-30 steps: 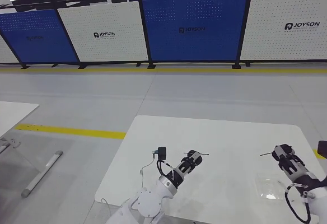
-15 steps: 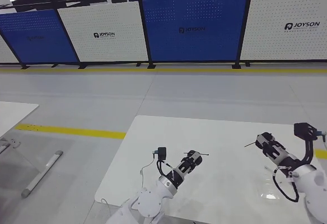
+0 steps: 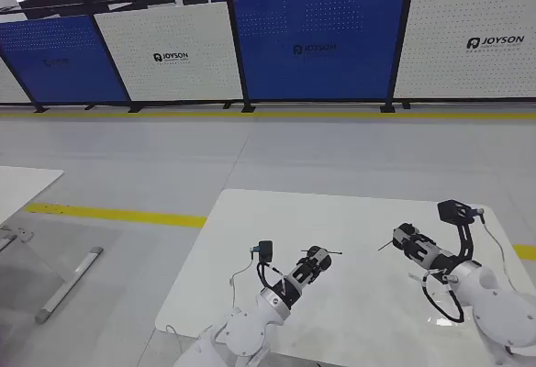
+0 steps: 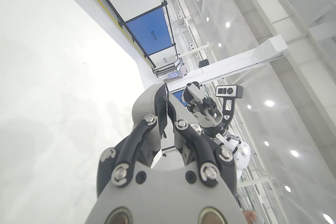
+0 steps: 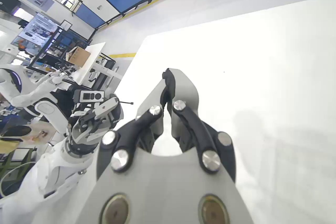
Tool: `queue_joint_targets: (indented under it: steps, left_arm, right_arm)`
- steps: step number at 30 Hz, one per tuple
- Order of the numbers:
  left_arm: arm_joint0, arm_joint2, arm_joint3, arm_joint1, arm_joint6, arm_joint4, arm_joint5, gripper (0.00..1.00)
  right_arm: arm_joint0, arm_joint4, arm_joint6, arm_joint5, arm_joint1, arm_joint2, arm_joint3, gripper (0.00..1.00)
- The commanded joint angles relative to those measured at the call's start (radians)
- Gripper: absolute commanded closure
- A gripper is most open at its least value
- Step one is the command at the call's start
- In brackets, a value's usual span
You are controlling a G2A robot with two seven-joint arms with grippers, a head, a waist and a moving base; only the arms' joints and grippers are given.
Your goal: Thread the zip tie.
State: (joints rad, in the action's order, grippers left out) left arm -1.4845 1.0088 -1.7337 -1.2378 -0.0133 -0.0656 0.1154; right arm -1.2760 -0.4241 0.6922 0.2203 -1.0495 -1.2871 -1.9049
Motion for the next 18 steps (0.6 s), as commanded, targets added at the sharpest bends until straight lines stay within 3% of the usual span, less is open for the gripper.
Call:
queue_joint_targets:
  steps: [1,6,10,15,18]
  left_arm:
    - [0.0,0.0,0.0,0.0,0.0,0.0,0.0,1.0]
    - [0.017,-0.02,0.015,-0.004,-0.027,0.067,-0.005,1.0]
    - [0.041,-0.054,0.043,-0.016,-0.048,0.062,0.018,1.0]
    - [0.041,-0.054,0.043,-0.016,-0.048,0.062,0.018,1.0]
    - [0.041,-0.054,0.043,-0.016,-0.048,0.062,0.018,1.0]
  right_arm:
    - [0.0,0.0,0.0,0.0,0.0,0.0,0.0,1.0]
    - [0.0,0.0,0.0,0.0,0.0,0.0,0.0,1.0]
    - [0.0,0.0,0.0,0.0,0.0,0.0,0.0,1.0]
    - [0.0,0.0,0.0,0.0,0.0,0.0,0.0,1.0]
    - [-0.021,-0.05,-0.091,-0.003,-0.006,0.037,-0.017,1.0]
